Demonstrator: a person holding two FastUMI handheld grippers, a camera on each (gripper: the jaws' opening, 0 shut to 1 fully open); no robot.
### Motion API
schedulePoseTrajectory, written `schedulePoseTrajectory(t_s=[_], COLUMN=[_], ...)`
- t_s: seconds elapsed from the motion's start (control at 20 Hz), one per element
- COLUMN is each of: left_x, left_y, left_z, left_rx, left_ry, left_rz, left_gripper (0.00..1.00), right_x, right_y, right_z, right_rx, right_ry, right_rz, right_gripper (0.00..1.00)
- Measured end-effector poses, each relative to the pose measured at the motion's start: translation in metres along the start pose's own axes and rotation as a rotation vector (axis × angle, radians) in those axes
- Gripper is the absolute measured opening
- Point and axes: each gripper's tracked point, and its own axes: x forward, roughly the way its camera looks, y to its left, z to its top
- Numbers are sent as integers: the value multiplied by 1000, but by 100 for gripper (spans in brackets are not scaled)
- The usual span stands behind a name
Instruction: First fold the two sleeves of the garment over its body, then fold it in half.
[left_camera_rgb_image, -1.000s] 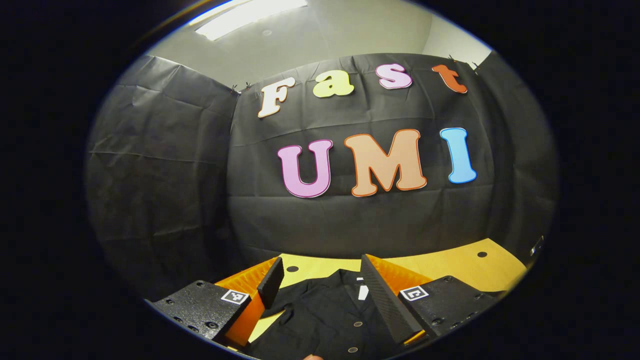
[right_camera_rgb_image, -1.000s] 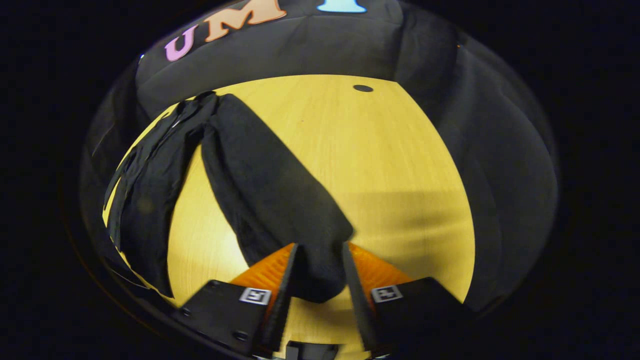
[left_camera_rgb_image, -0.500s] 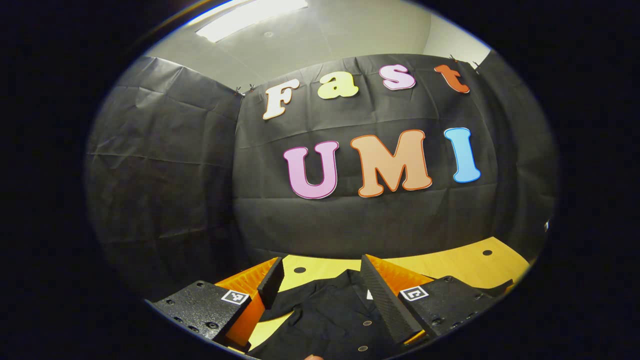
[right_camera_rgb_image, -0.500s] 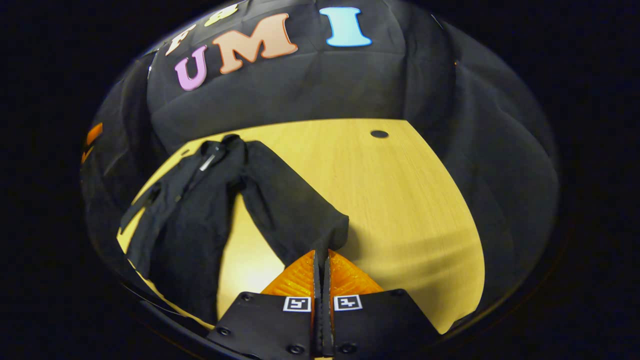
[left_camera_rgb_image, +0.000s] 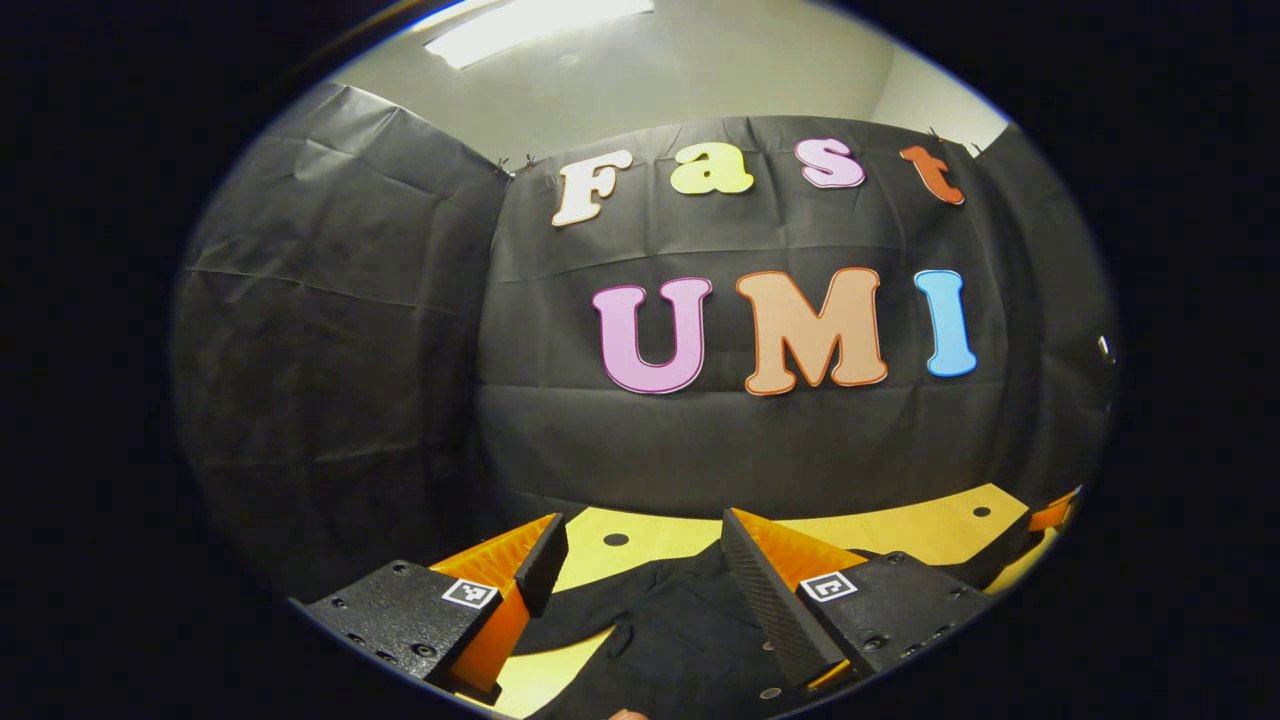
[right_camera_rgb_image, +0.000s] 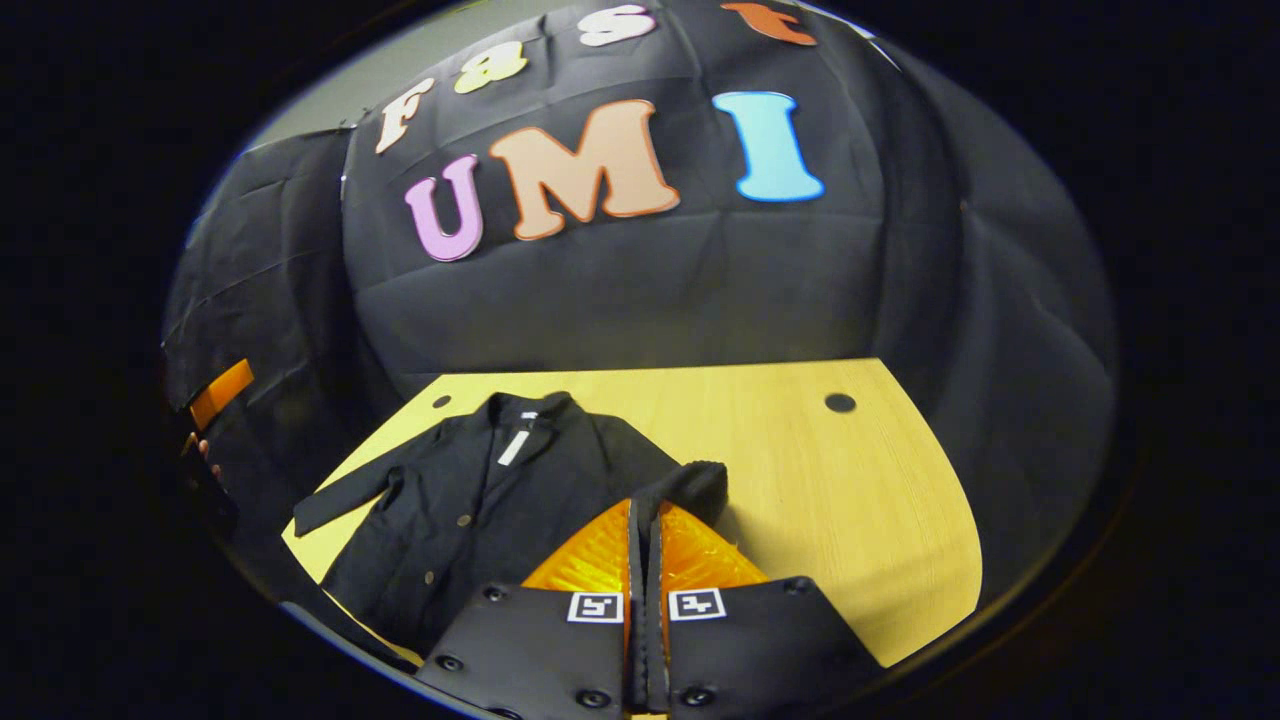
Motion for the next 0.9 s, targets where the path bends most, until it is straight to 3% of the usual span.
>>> schedulePoseTrajectory(t_s=[0.05,0.1,0.25,0.3,0.35,0.4,0.45,0.5,0.6,0.9], left_x=[4,6,13,14,15,16,17,18,19,28], left_y=[13,24,63,74,85,94,107,118,136,183], left_z=[0,-1,-4,-6,-9,-13,-16,-19,-25,-45], left_rx=[3,3,-15,-19,-23,-26,-30,-33,-41,-55], left_ry=[-4,-6,-9,-8,-5,0,3,7,17,50], left_rz=[3,7,36,46,54,64,75,85,100,132], left_gripper=[100,94,100,100,94,93,100,88,93,94], right_x=[2,7,23,30,36,44,51,58,80,145], right_y=[23,45,98,115,132,149,165,181,212,295], right_z=[15,26,48,54,57,62,63,65,64,39], right_rx=[-27,-46,-89,-103,-120,-140,-160,-178,-212,-289], right_ry=[-21,-31,-58,-62,-61,-62,-61,-55,-41,45], right_rz=[12,24,67,83,99,111,125,138,161,226], right_gripper=[2,2,2,7,2,2,2,2,0,2])
